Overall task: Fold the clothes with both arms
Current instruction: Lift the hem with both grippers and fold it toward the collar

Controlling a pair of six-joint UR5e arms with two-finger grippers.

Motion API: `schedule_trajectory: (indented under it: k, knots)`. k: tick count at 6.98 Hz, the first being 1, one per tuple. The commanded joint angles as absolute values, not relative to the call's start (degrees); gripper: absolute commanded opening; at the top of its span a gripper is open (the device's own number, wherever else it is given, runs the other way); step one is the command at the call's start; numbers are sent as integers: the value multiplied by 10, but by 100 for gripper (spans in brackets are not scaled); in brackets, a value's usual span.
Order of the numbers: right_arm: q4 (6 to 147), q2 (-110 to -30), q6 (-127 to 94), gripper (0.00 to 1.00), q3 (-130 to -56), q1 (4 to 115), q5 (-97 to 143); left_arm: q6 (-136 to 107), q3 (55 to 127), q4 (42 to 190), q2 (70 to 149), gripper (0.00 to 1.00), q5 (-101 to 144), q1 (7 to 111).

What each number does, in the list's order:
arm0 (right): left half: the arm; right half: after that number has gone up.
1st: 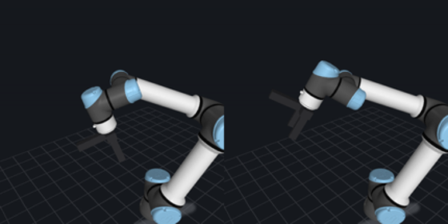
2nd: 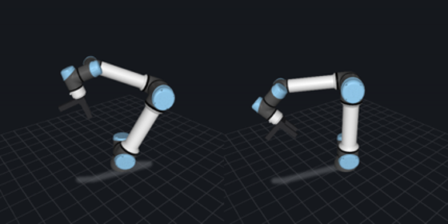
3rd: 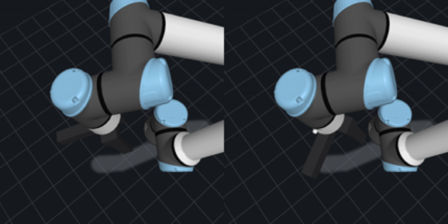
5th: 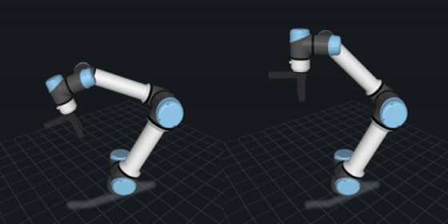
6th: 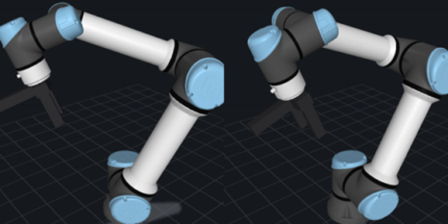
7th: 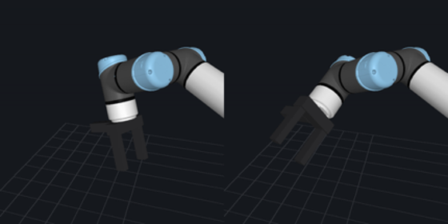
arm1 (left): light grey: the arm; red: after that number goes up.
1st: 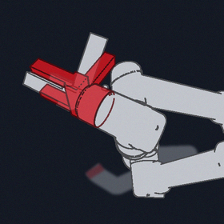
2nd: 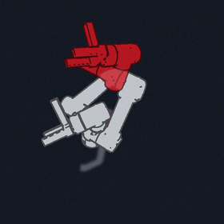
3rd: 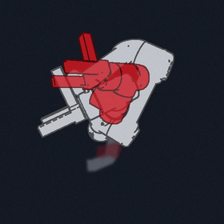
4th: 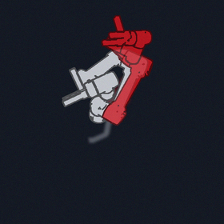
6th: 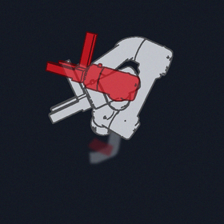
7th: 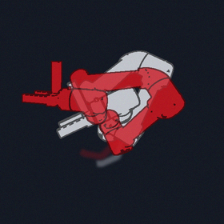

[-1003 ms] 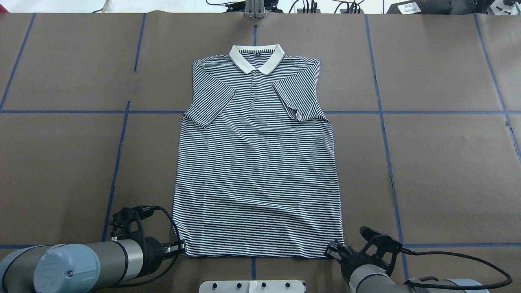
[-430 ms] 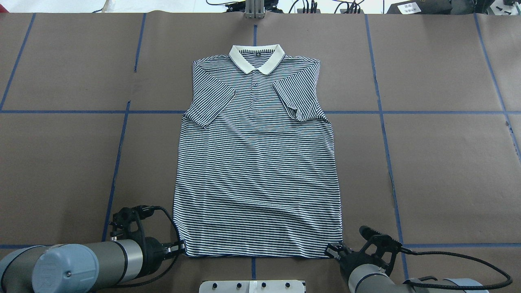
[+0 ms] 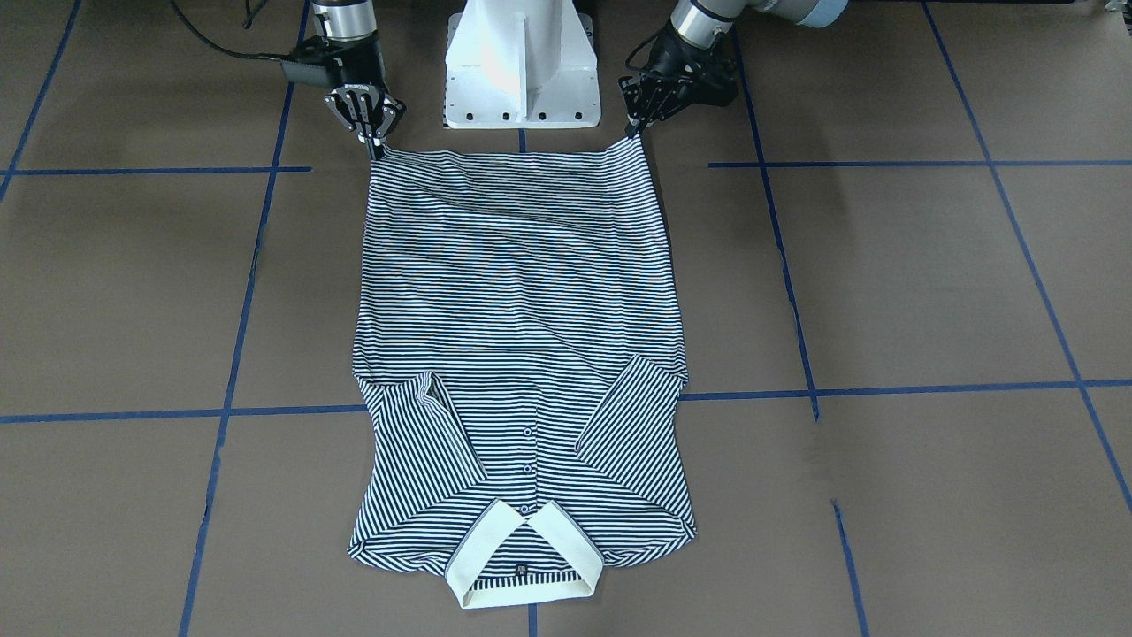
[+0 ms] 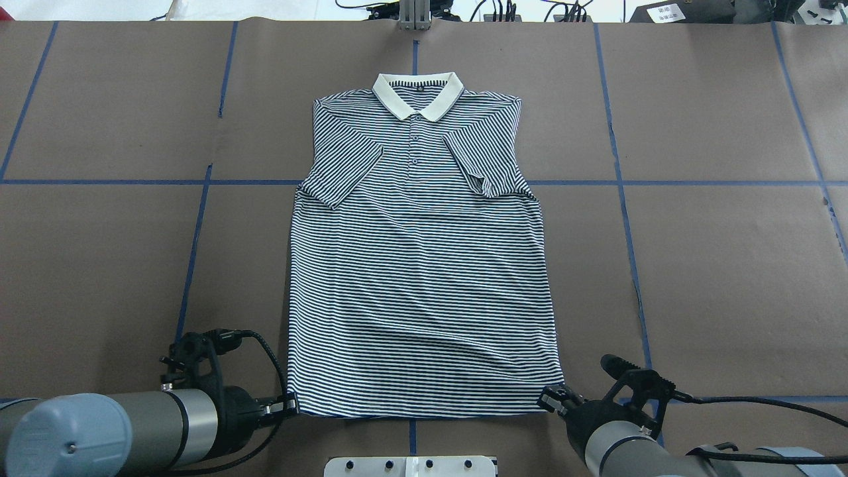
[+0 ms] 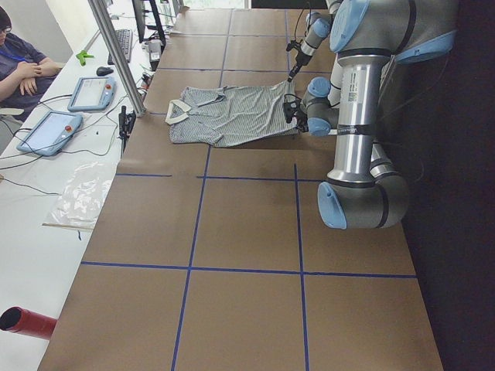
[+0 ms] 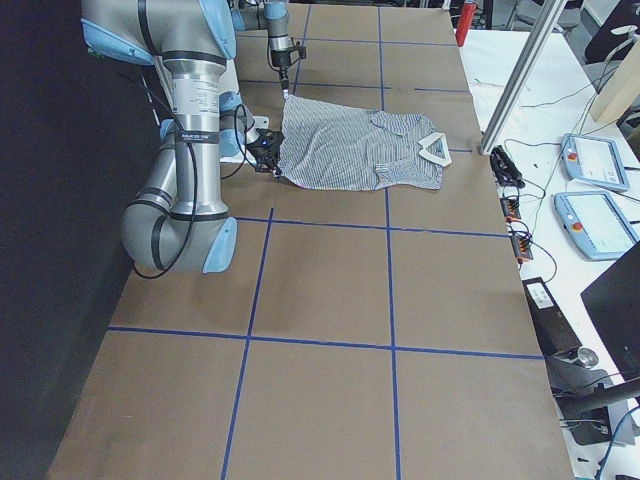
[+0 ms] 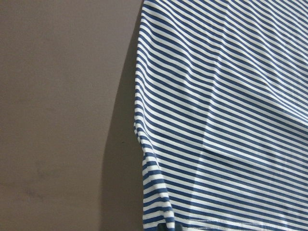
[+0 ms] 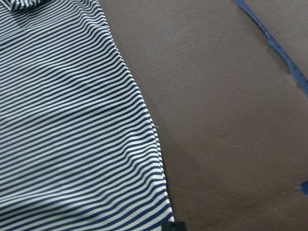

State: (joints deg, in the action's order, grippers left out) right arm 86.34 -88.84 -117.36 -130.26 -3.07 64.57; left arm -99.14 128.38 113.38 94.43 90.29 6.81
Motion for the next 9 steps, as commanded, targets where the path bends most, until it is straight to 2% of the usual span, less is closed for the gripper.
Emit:
schedule_trajectory:
  k: [1,2,4,6,9]
  knots:
    - [996,-897,-1165,0,-1471,-33,677,-990,1477,907,970,0,953,76]
    - [1061,-885,-1164,0,-1537,-26,703,-989,1515,819,1016,0,979,105]
    - [1109,-805,-1094,0,-1526,37,746,-921,1466,785,1090,0,997,174]
    - [1142,-678,-1017,0,-1432,183,825,-799,1367,778,1139,0,1053,327]
    - [1109,-599,-930,0,-1263,335,888,-696,1185,786,1235,0,1058,441]
